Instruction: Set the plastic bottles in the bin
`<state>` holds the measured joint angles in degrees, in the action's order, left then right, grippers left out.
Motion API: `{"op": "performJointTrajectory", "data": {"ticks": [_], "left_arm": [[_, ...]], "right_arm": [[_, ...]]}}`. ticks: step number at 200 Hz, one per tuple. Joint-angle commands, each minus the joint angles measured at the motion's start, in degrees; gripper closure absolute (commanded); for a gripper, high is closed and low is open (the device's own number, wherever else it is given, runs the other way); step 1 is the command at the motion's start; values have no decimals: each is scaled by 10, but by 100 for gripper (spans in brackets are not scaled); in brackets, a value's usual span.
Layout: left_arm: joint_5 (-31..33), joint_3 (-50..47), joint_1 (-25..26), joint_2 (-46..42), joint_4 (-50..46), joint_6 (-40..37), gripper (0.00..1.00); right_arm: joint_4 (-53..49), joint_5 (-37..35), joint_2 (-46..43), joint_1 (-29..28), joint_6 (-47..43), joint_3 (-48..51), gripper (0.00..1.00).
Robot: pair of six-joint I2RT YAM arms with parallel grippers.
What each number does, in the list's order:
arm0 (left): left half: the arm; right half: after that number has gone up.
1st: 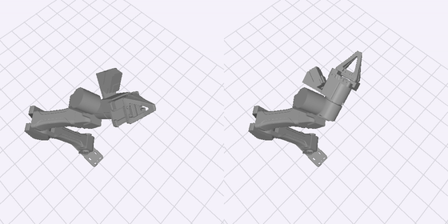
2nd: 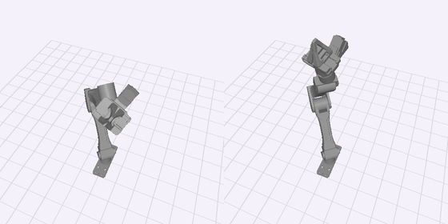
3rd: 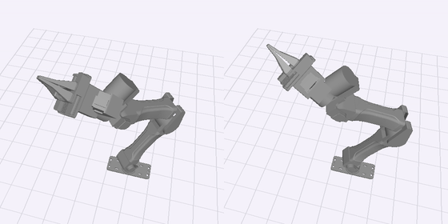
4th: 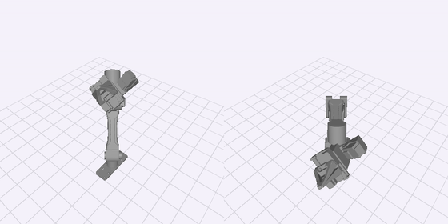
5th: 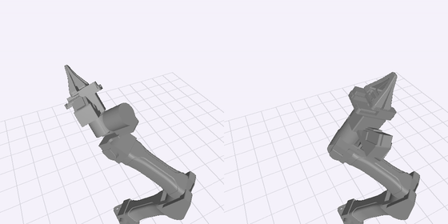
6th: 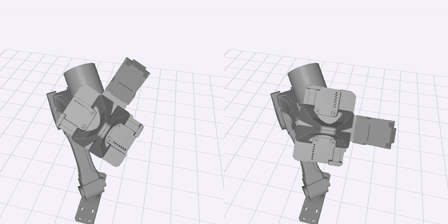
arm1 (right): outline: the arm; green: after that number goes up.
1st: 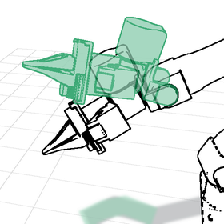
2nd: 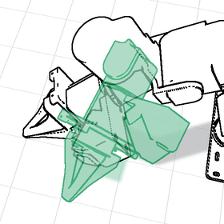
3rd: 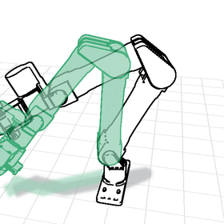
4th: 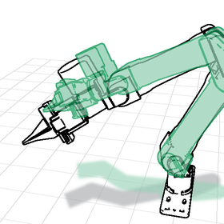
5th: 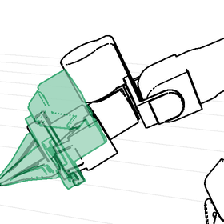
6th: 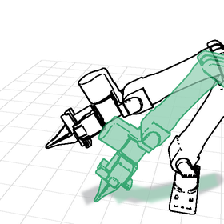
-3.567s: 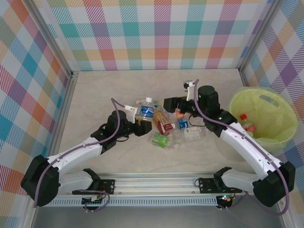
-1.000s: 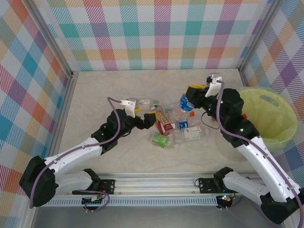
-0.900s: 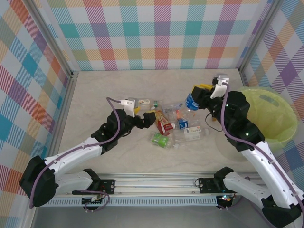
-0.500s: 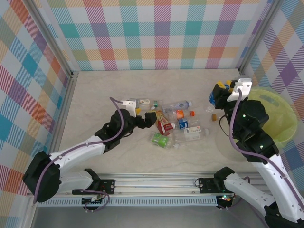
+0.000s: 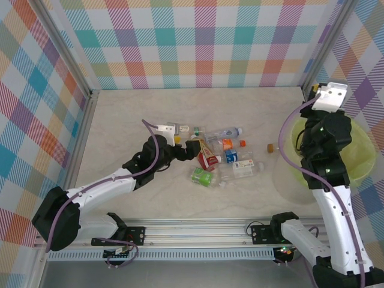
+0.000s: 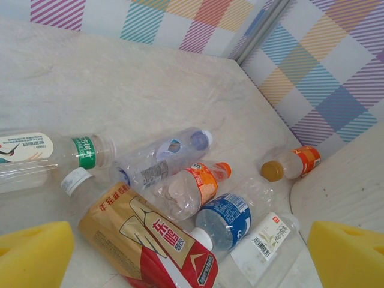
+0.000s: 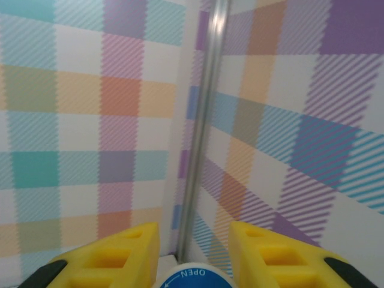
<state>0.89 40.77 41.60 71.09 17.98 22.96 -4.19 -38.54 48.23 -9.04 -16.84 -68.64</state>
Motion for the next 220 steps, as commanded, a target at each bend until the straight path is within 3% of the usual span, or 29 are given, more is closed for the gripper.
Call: {"op": "performJointTrajectory", "data": {"ticks": [1, 40, 84, 115, 147, 189, 220], "left_arm": [[-10, 18, 2, 4, -5, 5, 0], [-13, 26, 2, 14, -10, 7, 0], [-21, 39, 2, 29, -15, 8, 0], [-12, 40, 1, 38, -20, 19, 0], [-2, 40, 1, 38, -31, 30, 0], [18, 29, 1, 32, -34, 36, 0], [19, 32, -2, 40, -43, 45, 0]], "right_arm": [[-17, 7, 0, 53, 8, -38, 100], [-43, -17, 20, 148, -20, -27, 98], [14, -32, 30, 221, -55, 50, 95], [-13, -33, 58, 230, -52, 66, 65], [-132, 161, 57, 230, 20, 33, 38], [-180, 231, 39, 229, 63, 5, 23], [-228, 385, 22, 229, 94, -17, 14]]}}
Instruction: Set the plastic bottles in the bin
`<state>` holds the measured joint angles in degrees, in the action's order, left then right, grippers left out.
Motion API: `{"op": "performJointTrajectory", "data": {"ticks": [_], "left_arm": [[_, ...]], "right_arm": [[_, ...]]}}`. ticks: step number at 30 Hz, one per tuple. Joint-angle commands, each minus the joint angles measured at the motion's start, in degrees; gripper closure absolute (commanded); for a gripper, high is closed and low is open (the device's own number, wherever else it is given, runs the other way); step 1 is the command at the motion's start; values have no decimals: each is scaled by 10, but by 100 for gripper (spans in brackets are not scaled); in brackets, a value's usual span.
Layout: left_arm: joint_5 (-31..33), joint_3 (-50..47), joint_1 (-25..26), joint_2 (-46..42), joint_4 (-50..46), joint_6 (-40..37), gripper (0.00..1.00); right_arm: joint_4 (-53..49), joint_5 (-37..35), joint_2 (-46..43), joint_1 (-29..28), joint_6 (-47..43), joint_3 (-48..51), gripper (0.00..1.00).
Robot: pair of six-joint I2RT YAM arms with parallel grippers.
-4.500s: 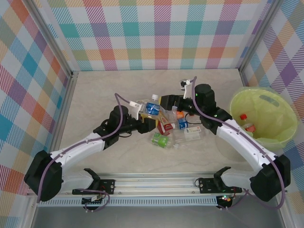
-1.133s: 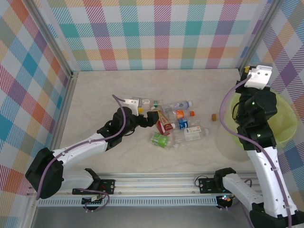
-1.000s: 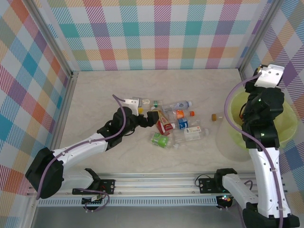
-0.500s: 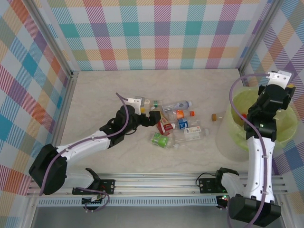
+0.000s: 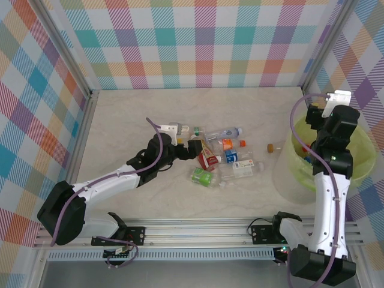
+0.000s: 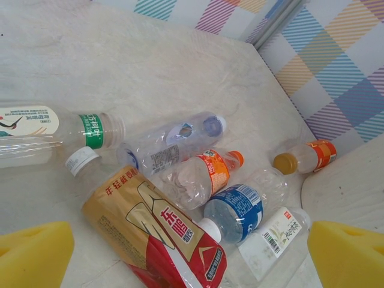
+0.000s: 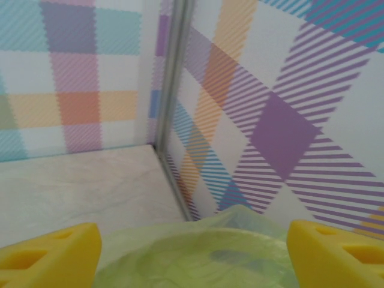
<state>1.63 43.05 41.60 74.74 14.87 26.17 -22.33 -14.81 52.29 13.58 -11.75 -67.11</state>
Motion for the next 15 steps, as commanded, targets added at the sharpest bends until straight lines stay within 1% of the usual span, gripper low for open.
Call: {"op": "performJointTrajectory", "data": {"ticks": [1, 3, 4, 11, 13, 15], "left_arm": [[12, 10, -2, 4, -12, 13, 0], [11, 11, -4, 8, -14, 19, 0], [11, 12, -4, 9, -15, 22, 0], [10, 10, -9, 10, -29, 39, 0], [12, 7, -10, 10, -32, 43, 0], [15, 4, -12, 8, -32, 48, 0]], "right_arm": [[-48, 153, -19, 2, 44, -34, 14], [-64, 232, -19, 2, 56, -45, 3], [-68, 268, -20, 2, 70, -48, 0], [-25, 468, -18, -2, 166, -43, 0], [-9, 509, -15, -12, 190, -38, 0], [-4, 529, -8, -40, 198, -37, 0]]}}
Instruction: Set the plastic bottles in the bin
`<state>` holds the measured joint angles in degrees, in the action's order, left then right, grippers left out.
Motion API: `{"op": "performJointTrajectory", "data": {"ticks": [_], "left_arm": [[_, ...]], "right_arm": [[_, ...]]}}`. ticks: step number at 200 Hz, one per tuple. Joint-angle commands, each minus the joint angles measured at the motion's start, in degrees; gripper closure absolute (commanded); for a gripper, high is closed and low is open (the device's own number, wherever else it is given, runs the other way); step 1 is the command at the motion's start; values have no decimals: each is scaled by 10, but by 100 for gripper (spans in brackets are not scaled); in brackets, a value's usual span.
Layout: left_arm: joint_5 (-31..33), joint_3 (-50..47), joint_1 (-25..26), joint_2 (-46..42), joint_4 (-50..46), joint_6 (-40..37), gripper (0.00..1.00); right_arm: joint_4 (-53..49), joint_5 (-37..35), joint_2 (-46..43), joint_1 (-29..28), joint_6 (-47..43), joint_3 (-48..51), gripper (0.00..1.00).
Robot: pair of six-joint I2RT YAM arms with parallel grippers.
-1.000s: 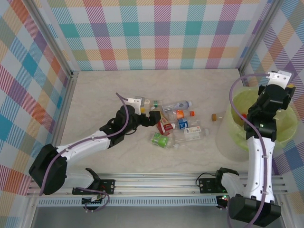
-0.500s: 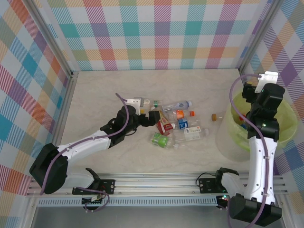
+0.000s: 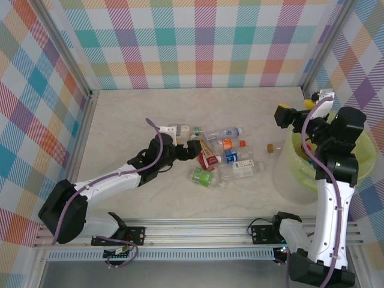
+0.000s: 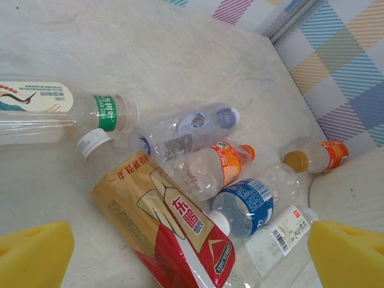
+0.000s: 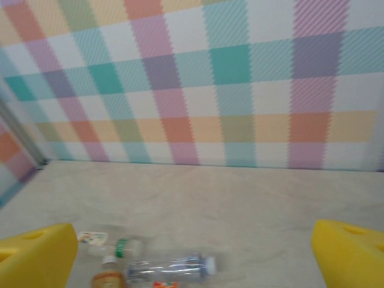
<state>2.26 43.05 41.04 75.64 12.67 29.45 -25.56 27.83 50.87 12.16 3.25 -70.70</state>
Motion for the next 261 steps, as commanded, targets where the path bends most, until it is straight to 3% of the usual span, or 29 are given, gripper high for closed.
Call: {"op": "performJointTrajectory", "data": {"ticks": [1, 40, 74, 100, 130, 170, 199, 261], "left_arm": [[9, 2, -7, -2, -9, 18, 0], [12, -6, -12, -6, -4, 27, 0], [8, -7, -18, -10, -27, 32, 0], [12, -13, -21, -20, -46, 33, 0], [20, -28, -27, -33, -43, 35, 0], [16, -38, -34, -32, -33, 55, 0], [11, -40, -36, -29, -38, 62, 0], [20, -55, -41, -38, -40, 66, 0]], "right_arm": [[21, 98, 11, -43, 41, -4, 0], [-36, -19, 70, -185, -44, -31, 0], [-52, -68, 137, -272, -83, -18, 0], [-95, -106, 165, -332, -213, 18, 0], [-172, -130, 204, -367, -359, 59, 0], [-227, -260, 291, -398, -464, 87, 0], [-243, -265, 338, -398, -496, 90, 0], [-155, -246, 367, -402, -535, 142, 4]]}}
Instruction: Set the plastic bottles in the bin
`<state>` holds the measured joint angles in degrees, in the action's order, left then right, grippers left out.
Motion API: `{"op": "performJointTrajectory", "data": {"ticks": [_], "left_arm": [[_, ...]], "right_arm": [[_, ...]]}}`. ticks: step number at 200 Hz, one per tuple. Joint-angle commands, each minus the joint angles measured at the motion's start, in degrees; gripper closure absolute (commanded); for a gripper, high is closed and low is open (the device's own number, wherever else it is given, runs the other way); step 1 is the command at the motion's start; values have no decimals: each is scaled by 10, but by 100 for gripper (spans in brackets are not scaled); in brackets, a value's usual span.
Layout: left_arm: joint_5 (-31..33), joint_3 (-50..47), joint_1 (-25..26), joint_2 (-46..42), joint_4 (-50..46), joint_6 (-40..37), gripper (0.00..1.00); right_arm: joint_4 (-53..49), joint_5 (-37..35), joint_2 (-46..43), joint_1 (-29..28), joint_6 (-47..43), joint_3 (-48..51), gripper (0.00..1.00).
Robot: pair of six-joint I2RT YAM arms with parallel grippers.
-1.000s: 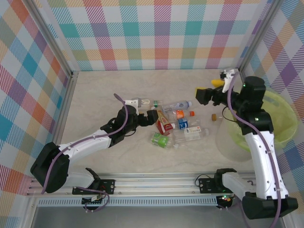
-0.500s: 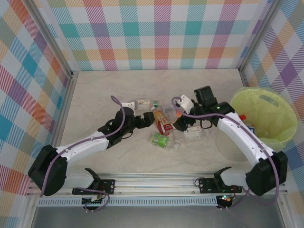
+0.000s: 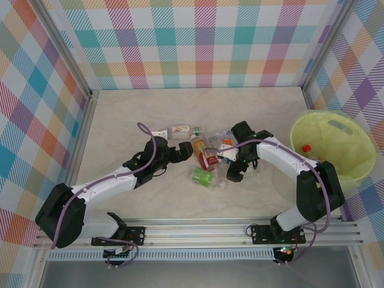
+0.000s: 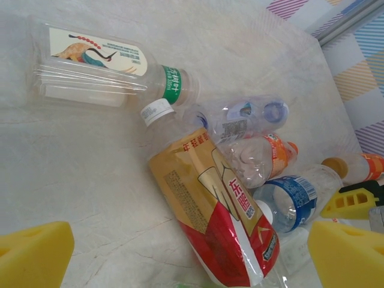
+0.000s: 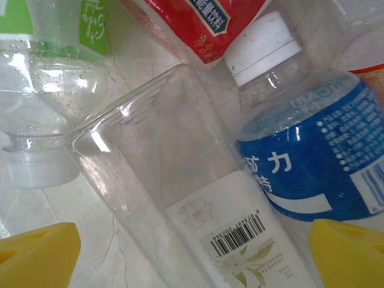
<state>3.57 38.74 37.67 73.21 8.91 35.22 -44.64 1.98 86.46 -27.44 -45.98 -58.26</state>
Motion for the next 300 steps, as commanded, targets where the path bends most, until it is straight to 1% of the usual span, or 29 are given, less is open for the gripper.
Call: {"op": "performJointTrajectory", "data": {"ticks": [1, 56, 87, 126, 132, 144, 152, 180, 198, 232, 249, 269, 288, 300], "left_arm": [[7, -12, -8, -15, -2, 8, 0], [9, -21, -12, -18, 3, 22, 0], [2, -19, -14, -14, 1, 23, 0], [-3, -17, -15, -6, 3, 22, 0], [-4, -16, -15, -5, 3, 22, 0], [-6, -14, -16, -3, 1, 22, 0], [-6, -14, -16, -3, 0, 22, 0], [-4, -15, -17, -3, -2, 22, 0], [-1, -16, -18, -3, -3, 22, 0], [2, -15, -18, 0, 1, 24, 0], [3, -13, -19, 5, 3, 26, 0], [5, -3, -21, 12, -4, 15, 0], [28, 22, -24, 17, -48, -8, 0], [39, 33, -28, 19, -64, -23, 0]], "right_arm": [[37, 13, 12, -6, -43, 19, 4], [82, -20, 27, -26, -93, 62, 5], [78, -15, 23, -44, -81, 69, 7], [106, -41, 38, -53, -84, 90, 9], [112, -44, 40, -53, -84, 93, 10], [125, -51, 42, -55, -87, 100, 19], [134, -55, 41, -56, -89, 104, 23], [151, -70, 31, -61, -98, 112, 26], [140, -58, 3, -66, -102, 112, 29], [114, -35, -68, -69, -90, 102, 44], [108, -24, -110, -71, -69, 92, 48], [111, 15, -178, -71, -21, 65, 48], [123, 59, -243, -66, 40, 22, 49], [136, 64, -272, -62, 90, -8, 51]]}}
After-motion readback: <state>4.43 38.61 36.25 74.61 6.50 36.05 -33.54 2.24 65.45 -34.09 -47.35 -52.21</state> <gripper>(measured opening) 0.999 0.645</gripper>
